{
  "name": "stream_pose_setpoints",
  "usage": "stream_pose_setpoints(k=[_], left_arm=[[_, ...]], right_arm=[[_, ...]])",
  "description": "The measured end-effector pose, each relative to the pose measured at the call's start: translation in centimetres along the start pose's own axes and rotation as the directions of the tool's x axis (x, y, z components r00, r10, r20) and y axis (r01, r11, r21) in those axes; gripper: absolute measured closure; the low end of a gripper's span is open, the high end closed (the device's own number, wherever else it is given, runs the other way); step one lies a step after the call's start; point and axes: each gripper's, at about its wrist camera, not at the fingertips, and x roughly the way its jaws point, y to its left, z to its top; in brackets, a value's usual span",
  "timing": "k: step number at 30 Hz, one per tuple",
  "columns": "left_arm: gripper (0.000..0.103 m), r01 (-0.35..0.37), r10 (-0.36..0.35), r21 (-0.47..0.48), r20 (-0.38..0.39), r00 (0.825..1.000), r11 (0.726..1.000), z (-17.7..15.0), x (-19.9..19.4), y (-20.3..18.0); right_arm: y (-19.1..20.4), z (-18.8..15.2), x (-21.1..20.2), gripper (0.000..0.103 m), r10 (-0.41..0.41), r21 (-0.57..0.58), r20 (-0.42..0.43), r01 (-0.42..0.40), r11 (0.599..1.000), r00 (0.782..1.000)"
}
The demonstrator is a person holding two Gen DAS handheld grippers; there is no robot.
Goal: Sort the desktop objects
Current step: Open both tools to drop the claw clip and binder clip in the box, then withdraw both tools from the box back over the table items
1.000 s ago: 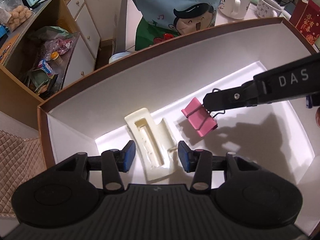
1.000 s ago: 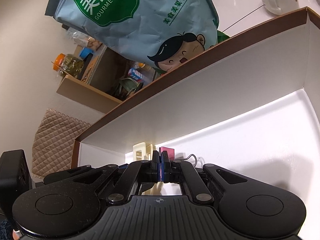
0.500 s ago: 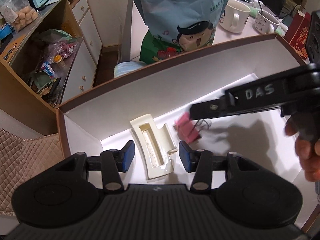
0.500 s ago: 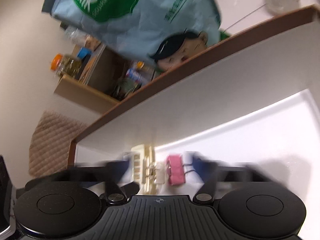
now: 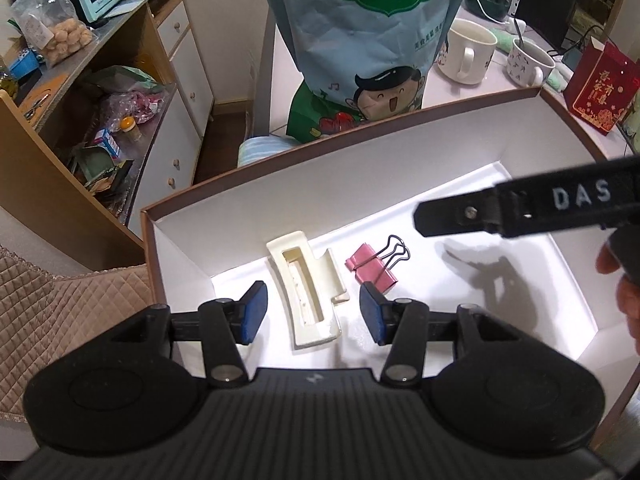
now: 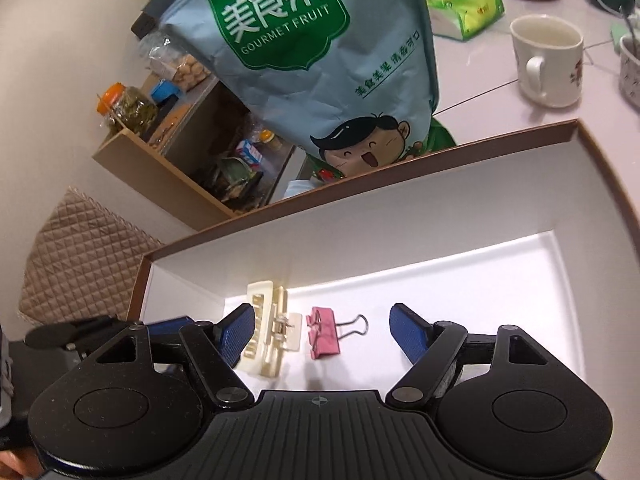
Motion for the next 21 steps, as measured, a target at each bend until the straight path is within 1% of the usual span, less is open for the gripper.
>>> stream_pose_setpoints(k=[9, 21], left_arm=[[0.056, -0.004, 0.005, -0.010, 0.051, 0.999, 1.000, -0.4, -2.8, -0.6], [0.050, -0.020, 0.021, -0.013, 0.120, 0.993, 1.000, -1.2, -6.7, -1.7]], right_arm=[[1.7, -1.4, -2.7, 0.026, -0.035, -0.050, 0.032, 0.037, 0.998, 0.999], [2.7, -3.8, -6.5, 0.026, -0.059, -0.085, 0.066, 0.064, 0.994, 0.996]])
